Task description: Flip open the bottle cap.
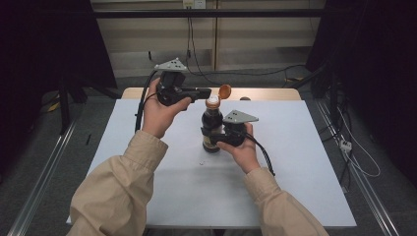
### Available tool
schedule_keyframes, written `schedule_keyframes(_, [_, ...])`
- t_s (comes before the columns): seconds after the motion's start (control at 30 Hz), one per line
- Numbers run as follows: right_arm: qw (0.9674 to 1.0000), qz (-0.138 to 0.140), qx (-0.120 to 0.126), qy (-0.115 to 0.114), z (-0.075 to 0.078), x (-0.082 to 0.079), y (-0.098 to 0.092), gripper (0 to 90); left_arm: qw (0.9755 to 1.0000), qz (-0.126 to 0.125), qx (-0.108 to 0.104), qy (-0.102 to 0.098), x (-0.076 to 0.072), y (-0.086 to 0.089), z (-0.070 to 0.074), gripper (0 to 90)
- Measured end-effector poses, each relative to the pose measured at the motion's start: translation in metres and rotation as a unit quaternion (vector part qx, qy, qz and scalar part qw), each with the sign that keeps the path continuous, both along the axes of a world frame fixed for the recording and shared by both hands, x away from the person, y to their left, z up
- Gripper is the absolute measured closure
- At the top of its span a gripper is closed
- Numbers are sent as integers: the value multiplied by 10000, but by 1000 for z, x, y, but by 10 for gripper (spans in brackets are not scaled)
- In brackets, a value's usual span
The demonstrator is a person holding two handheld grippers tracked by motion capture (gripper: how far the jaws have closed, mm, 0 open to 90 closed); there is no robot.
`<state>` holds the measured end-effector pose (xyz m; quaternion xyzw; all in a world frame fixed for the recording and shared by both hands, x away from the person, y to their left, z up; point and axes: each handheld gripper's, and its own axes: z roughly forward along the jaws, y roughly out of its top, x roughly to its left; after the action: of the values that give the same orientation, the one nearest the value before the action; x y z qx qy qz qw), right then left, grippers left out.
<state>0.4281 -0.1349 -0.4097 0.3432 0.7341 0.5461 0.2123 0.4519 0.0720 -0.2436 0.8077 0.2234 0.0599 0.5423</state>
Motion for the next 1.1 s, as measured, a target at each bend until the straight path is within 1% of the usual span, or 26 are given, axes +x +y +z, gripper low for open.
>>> schedule_keyframes(0.27, [10000,4,23,-9,0,0,0,308,10000,55,-57,42,0,11,-6,900])
schedule_keyframes(0.4, [10000,2,28,-16,-1,0,0,307,9999,77,-81,53,0,14,-9,900])
schedule_keyframes(0.43, [10000,-2,38,-12,-1,0,0,306,9999,81,-51,66,0,15,-10,900])
schedule_keyframes(0.5, [10000,-16,44,-6,-1,0,0,306,9999,101,-104,87,0,18,-13,900])
schedule_keyframes(0.57, [10000,-15,45,-10,-1,0,0,305,9999,108,-96,89,0,18,-13,895])
schedule_keyframes(0.67, [10000,-20,52,-13,-1,0,0,304,9998,137,-127,100,0,21,-18,848])
schedule_keyframes(0.73, [10000,-21,55,-7,-1,0,0,303,9997,146,-102,137,-1,23,-20,838])
schedule_keyframes(0.77, [10000,-18,72,-7,-1,0,0,302,9997,158,-130,145,-1,24,-22,802])
schedule_keyframes(0.83, [10000,-11,58,-12,-2,0,0,302,9997,127,-127,166,-2,26,-24,793])
schedule_keyframes(0.93, [9999,-26,107,-14,-2,0,0,300,9996,185,-130,192,-3,30,-28,730])
schedule_keyframes(1.0, [9999,-30,101,-18,-3,0,0,299,9995,236,-137,182,-3,32,-30,703])
schedule_keyframes(1.03, [9999,-30,101,-18,-3,0,0,299,9995,238,-119,191,-3,33,-31,703])
schedule_keyframes(1.1, [9999,-37,115,0,-2,0,0,299,9994,233,-135,203,-4,35,-34,667])
